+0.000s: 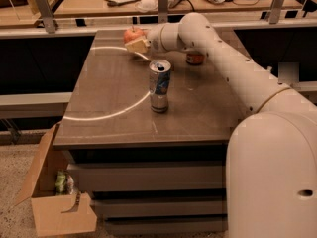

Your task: Pick apple

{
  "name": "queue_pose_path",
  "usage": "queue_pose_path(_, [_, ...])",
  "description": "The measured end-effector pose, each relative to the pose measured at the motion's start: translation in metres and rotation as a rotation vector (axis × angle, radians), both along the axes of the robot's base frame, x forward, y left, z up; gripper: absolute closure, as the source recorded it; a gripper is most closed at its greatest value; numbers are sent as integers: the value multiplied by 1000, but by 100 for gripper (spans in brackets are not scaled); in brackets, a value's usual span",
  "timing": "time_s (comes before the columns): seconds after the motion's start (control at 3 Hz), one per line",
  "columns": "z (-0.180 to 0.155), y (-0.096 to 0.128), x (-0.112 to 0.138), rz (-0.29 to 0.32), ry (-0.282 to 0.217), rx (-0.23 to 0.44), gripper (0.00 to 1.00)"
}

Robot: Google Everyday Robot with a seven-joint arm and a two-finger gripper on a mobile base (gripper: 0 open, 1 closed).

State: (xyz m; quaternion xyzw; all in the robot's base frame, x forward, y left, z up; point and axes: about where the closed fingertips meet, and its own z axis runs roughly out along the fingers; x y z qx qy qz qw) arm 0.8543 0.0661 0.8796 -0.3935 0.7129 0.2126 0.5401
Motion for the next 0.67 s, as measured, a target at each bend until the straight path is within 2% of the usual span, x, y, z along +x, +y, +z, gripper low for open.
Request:
queue_pose_path(0.33, [29,-2,-27,97,-63,-7,100])
queue_pose_path(0.67, [52,-11,-60,187,-153,-61,100])
